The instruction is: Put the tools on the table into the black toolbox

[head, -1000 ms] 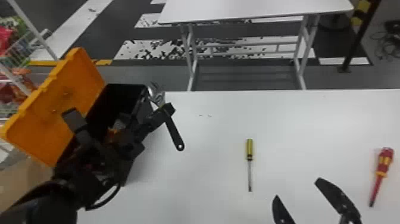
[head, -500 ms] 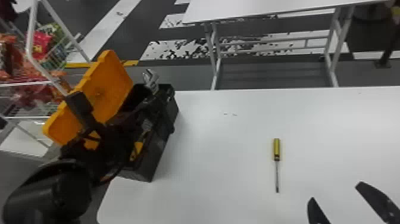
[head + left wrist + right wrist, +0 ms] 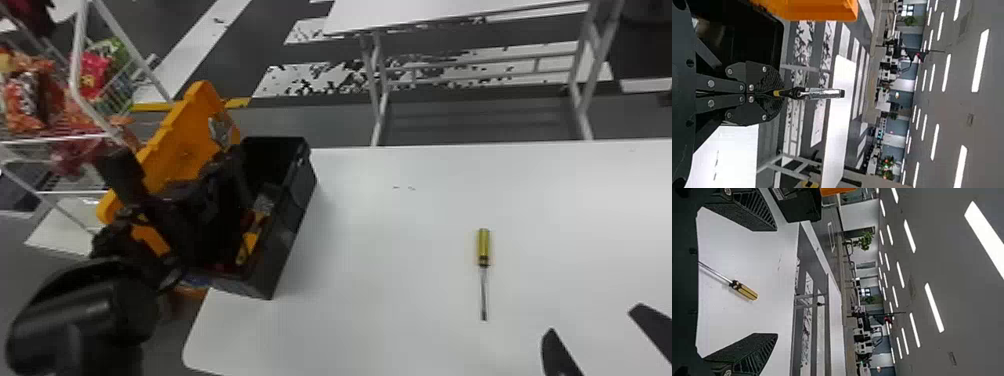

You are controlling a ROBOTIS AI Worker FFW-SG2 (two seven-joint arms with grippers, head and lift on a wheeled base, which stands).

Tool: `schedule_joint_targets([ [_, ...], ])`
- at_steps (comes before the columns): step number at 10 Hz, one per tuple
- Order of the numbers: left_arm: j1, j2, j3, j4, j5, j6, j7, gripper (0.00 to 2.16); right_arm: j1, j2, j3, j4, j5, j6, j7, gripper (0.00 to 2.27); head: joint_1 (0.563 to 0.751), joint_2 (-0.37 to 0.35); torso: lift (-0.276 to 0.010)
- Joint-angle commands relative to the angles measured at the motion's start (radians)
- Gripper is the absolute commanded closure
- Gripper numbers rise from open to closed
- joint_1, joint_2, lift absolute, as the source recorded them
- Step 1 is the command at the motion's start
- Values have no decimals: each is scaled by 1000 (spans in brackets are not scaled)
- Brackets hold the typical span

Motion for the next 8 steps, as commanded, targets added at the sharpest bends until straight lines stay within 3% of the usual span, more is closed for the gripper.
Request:
schedule_joint_targets([
  [1, 1, -7, 3, 37, -75, -57, 15, 2071, 0, 0, 0, 2, -3, -5, 0, 53, 695, 350, -75],
  [2, -5, -6, 2, 78, -83, -75, 21, 2064, 0, 0, 0, 2, -3, -8, 0, 53, 695, 350, -75],
  [3, -16, -7, 0, 124, -83, -106, 22, 1858, 3, 0, -2, 2, -4, -17, 0, 53, 695, 350, -75],
  [4, -24, -10, 0, 163, -69, -124, 24, 1382, 8, 0, -6, 2, -4, -20, 0, 53, 695, 350, -75],
  [5, -24, -19, 0, 172, -47, -124, 25, 326, 13, 2, -9, 2, -6, -32, 0, 53, 695, 350, -75],
  [6, -21, -36, 0, 167, -51, -124, 25, -2, 16, 2, -12, 2, -18, -36, 0, 53, 695, 350, -75],
  [8, 18, -59, -4, 137, -15, -124, 22, 19, 19, 3, -20, 0, -23, -29, -1, 53, 695, 350, -75],
])
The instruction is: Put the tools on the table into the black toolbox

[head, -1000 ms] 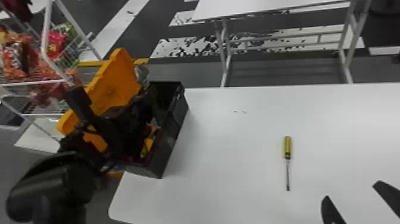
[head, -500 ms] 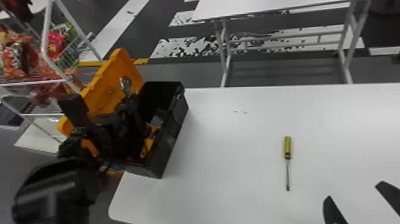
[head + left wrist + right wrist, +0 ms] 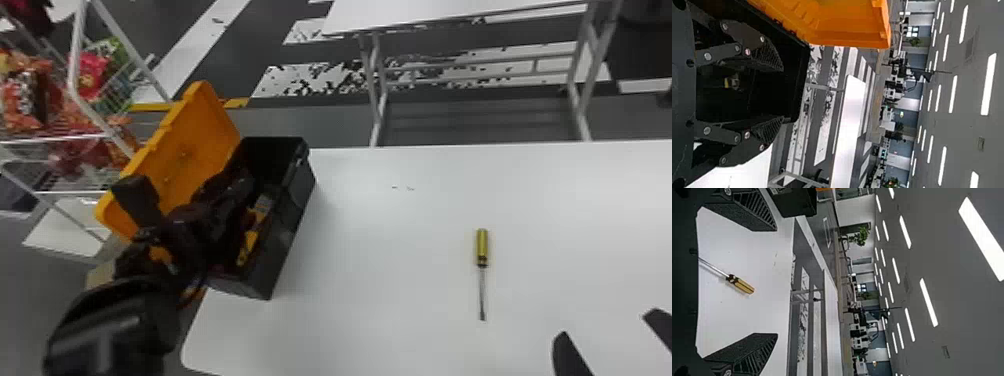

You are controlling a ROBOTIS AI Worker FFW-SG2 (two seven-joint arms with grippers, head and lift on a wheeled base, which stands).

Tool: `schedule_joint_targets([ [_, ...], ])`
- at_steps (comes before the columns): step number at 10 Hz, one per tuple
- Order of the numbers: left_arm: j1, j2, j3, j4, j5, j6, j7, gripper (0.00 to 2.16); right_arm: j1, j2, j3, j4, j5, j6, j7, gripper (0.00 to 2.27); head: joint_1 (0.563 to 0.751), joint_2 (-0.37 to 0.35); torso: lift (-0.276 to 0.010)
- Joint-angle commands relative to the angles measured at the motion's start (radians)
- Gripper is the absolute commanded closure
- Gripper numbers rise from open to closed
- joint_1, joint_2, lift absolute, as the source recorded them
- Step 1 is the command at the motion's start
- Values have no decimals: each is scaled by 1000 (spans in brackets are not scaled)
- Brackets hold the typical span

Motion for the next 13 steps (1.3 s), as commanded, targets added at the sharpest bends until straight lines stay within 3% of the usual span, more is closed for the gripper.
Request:
schedule_joint_targets([
  [1, 50, -18, -14, -34, 68, -5, -6, 19, 1, 2, -2, 0, -1, 3, 0, 53, 695, 350, -75],
  [4, 142, -79, -109, -57, 91, -198, -9, 19, 0, 11, 1, -8, -1, 46, -2, 53, 695, 350, -75],
  [7, 231, -82, -261, -34, 71, -493, 28, 19, -14, 22, -12, -28, -3, 138, -49, 53, 695, 349, -75],
  [8, 254, -82, -312, -18, 63, -588, 51, 19, -26, 25, -19, -40, -3, 193, -85, 53, 695, 308, -75],
  [10, 276, -82, -378, -5, 34, -649, 111, 19, -54, 28, -36, -60, -3, 285, -129, 53, 695, 228, -75],
  [13, 331, -76, -433, 5, 10, -732, 162, 22, -98, 34, -99, -65, -35, 402, -166, 53, 695, 154, -75],
])
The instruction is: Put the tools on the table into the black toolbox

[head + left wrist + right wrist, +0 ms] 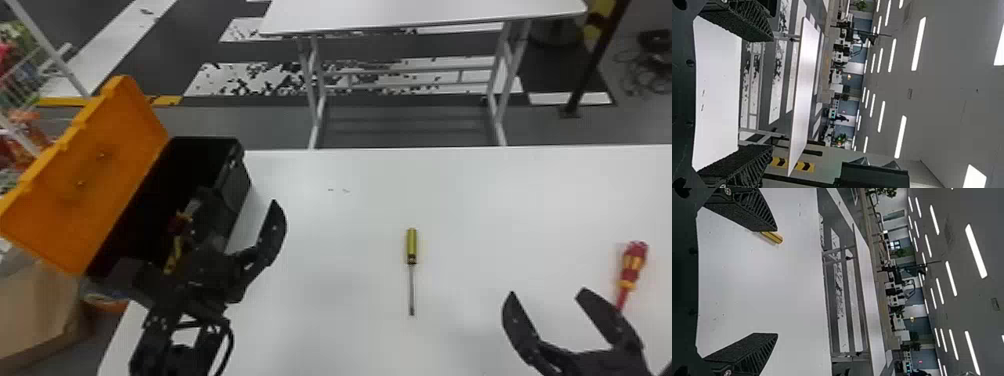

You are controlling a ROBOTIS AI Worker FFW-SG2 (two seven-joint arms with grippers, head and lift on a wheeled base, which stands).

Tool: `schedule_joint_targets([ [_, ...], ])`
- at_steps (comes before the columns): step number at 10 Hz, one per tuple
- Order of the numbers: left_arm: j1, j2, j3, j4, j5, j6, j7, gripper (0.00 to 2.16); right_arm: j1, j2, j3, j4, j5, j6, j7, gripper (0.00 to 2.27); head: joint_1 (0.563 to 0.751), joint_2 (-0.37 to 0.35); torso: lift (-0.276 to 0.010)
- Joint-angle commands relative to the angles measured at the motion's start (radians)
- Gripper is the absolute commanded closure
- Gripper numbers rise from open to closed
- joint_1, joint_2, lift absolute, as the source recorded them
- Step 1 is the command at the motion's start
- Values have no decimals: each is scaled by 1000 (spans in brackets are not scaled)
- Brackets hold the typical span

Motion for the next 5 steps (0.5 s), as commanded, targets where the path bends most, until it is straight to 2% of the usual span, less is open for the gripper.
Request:
schedule_joint_targets([
  [1, 35, 4, -25, 3, -19, -39, 25, 22, -29, 1, -39, -2, -19, 65, -11, 53, 695, 124, -75],
  [3, 64, 9, -37, 14, -32, -45, 53, 22, -72, 1, -89, -9, -37, 163, -12, 56, 695, 65, -75],
  [5, 85, 14, -37, 14, -32, -48, 54, 22, -120, 1, -122, -9, -39, 273, -45, 56, 695, 33, -75],
])
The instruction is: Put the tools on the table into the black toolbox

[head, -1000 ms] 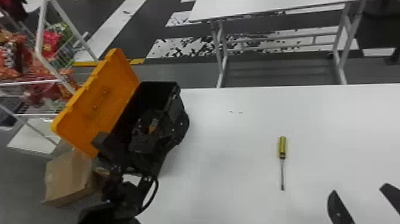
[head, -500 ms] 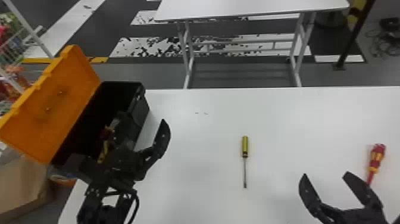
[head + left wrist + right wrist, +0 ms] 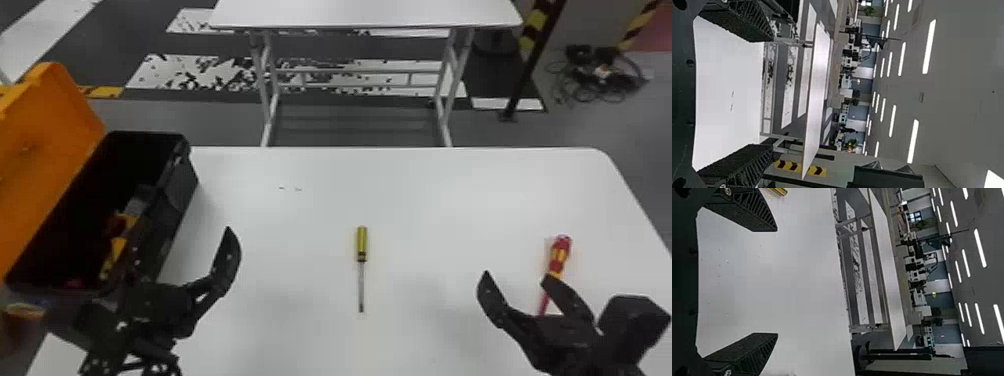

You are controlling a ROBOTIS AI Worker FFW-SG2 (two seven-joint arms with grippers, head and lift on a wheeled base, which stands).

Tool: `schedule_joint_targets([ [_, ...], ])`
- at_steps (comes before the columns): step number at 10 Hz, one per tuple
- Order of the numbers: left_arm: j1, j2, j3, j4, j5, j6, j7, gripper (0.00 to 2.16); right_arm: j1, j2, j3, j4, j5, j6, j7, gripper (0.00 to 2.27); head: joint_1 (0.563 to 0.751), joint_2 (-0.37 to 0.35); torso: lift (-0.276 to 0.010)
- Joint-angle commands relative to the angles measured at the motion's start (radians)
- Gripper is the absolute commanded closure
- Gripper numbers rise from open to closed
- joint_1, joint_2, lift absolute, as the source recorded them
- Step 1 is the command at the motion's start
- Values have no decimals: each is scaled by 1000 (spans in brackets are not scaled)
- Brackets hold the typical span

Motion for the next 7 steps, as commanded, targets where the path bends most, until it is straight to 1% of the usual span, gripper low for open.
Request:
schedule_joint_targets([
  [1, 10, 2, -3, 5, 0, 0, -2, 22, -40, 1, -26, 1, -17, 97, -25, 56, 695, 13, -75],
  [2, 10, 5, -8, 14, 0, 3, -2, 22, -58, 1, -35, 5, -36, 150, -68, 63, 695, -11, -75],
  [4, 7, 8, -17, 22, 0, 3, -6, 22, -86, 1, -48, 9, -54, 199, -151, 66, 695, -48, -75],
  [5, 5, 8, -20, 23, -2, 6, -8, 26, -100, 1, -48, 20, -62, 202, -183, 66, 695, -71, -75],
  [7, 1, 12, -20, 37, -2, 9, -11, 26, -137, 1, -78, 43, -72, 245, -231, 66, 695, -94, -75],
])
